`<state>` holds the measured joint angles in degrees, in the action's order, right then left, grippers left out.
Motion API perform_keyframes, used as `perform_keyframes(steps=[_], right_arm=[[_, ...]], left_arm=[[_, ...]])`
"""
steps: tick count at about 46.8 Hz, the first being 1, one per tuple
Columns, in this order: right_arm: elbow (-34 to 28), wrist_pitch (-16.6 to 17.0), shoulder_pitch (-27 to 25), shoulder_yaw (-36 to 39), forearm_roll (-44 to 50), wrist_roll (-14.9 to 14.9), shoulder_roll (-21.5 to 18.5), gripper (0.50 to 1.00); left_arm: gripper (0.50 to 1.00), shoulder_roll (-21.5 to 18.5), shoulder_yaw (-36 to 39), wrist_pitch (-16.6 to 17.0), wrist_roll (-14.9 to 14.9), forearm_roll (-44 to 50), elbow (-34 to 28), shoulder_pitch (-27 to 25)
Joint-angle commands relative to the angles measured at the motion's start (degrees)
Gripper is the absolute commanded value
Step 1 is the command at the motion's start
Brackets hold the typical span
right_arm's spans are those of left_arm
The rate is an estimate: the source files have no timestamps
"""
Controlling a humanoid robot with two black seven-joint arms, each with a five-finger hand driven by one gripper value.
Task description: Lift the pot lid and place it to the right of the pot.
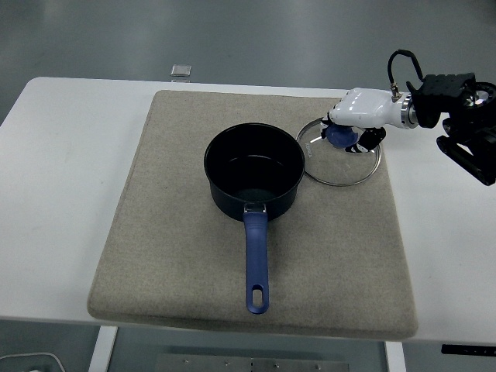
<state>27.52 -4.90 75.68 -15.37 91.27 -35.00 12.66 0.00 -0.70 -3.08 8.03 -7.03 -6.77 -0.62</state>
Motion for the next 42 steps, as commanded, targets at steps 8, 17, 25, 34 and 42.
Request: perform_keyframes(steps=[8,17,25,34,42], right_arm=[[0.07,0.85,0.00,-0.45,-3.29,0.00,0.17,0.601],[0.07,1.03,0.08,-0.27,-3.29,0.00,0.17,0.887],[-0.01,1.03,0.08,-0.18,-3.38,0.00,0.17,0.895],[-0.01,1.03,0.52,-0.27,-3.38,0.00,0.34,0.895],[0.07,1.03,1.22,-0.27,-3.29,0.00,0.78,0.895]], left_arm=[[1.000,0.00,0.00,0.00,-0.04,0.00,0.00,0.00],[1.000,0.00,0.00,0.00,0.05,0.00,0.00,0.00],[1.000,0.00,0.00,0.00,0.05,-0.09,0.00,0.00],[1.000,0.00,0.00,0.00,-0.03,0.00,0.00,0.00],[1.000,0.00,0.00,0.00,-0.03,-0.09,0.00,0.00]])
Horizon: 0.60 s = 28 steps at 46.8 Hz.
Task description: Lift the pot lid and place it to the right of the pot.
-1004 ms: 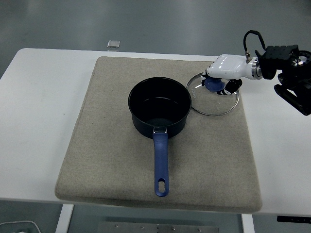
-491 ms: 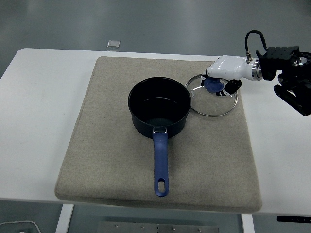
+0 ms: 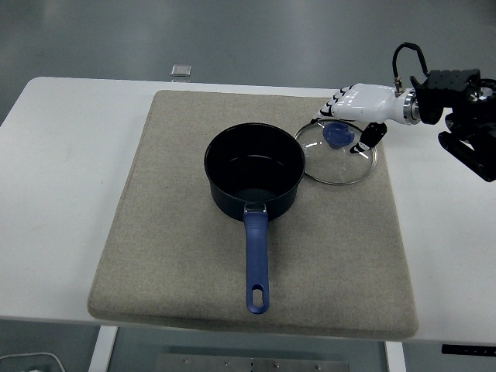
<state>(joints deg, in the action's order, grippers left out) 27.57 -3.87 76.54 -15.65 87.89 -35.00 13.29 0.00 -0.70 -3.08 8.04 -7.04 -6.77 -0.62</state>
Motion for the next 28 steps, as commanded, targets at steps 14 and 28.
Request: perform_keyframes(steps=[14,28], right_arm=[[0.12,0.35,3.88,-1.93,0.17,0.00,0.78,0.895],[0.47,-1.40,5.99,-0.62,-2.80,0.00,0.69,0.895]], left_arm=[[1.000,0.00,0.00,0.00,0.05,0.01,0.00,0.00],[1.000,0.00,0.00,0.00,0.05,0.01,0.00,0.00]])
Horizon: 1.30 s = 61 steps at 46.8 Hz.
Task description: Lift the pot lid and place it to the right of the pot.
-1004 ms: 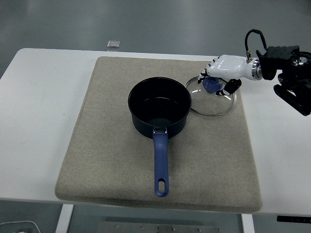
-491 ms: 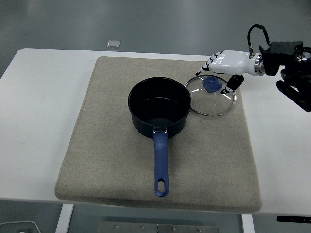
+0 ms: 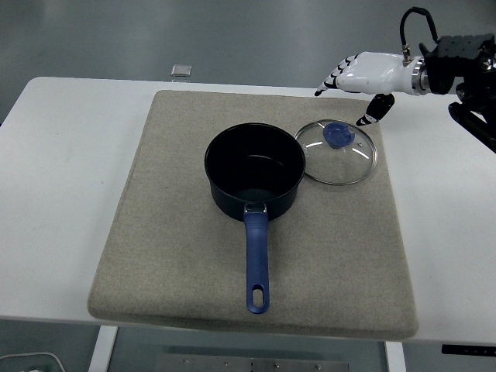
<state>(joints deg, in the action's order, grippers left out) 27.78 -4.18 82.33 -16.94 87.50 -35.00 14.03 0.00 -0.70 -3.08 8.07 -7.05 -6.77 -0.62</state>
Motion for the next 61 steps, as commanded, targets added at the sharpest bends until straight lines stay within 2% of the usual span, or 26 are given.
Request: perform_keyframes(steps=[1,12,19,27,33,41,49,55,61], right_arm=[[0.35,-1.62,0.46,1.11,-3.90,0.00,-0.15,0.897],[0.26,-3.55,1.60,2.08,-16.47,0.00,-0.58,0.897],[0.17,-7.59,1.43,2.08,-24.82,0.00,-0.76,0.897],[-0.18,-7.86,1.52,3.13,-35.88,0.00,-0.85,0.897],[-0.62,-7.16,1.16,6.04,-50.29,0.00,-0.76,0.897],[-0.71,-6.19,1.08,6.30,-66.47,0.00,-0.76,0.897],[-0.71,-5.93,-0.24,6.30,-75.45,0.54,-1.11,0.897],[-0.71,-4.09,-1.47,6.39,-81.51,3.27,-1.29,0.899],[-0.71,-1.45,-2.17,6.48,-88.28,7.31,-1.38,0.903]], left_arm=[[1.000,0.00,0.00,0.00,-0.07,0.02,0.00,0.01],[1.000,0.00,0.00,0.00,0.02,0.02,0.00,0.01],[1.000,0.00,0.00,0.00,-0.07,0.02,0.00,0.01],[1.000,0.00,0.00,0.00,-0.07,0.02,0.00,0.01],[1.000,0.00,0.00,0.00,0.02,0.02,0.00,0.01],[1.000,0.00,0.00,0.00,-0.07,0.02,0.00,0.01],[1.000,0.00,0.00,0.00,-0.07,0.02,0.00,0.01],[1.000,0.00,0.00,0.00,-0.07,0.02,0.00,0.01],[1.000,0.00,0.00,0.00,-0.07,0.02,0.00,0.01]])
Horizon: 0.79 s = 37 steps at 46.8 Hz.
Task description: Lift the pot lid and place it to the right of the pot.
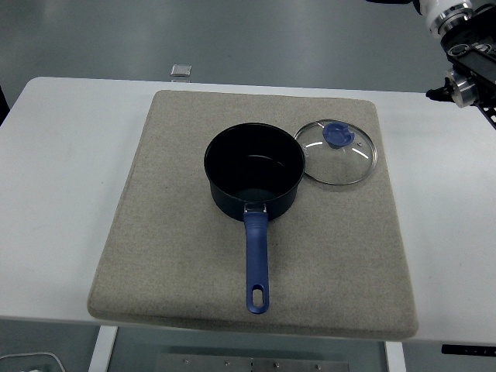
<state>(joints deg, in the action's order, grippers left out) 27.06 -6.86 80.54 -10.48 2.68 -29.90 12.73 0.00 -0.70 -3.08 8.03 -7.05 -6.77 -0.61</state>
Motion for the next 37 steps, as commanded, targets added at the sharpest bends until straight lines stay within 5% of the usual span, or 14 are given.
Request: perform_keyframes(steps=[1,26,37], right_arm=[[0.01,1.50,-0.55,0.02,-4.51,2.91,-0.08,0.907],[0.19,4.22,-5.74,7.84,-11.02,6.79,-1.22,0.913],[0.19,4.05,-7.24,13.20,-21.03,9.34,-1.84,0.913]], left_arm=[[1.000,0.00,0.00,0.00,-0.03,0.02,0.00,0.00],[1.000,0.00,0.00,0.00,-0.03,0.02,0.00,0.00],[1.000,0.00,0.00,0.00,0.06,0.02,0.00,0.00]])
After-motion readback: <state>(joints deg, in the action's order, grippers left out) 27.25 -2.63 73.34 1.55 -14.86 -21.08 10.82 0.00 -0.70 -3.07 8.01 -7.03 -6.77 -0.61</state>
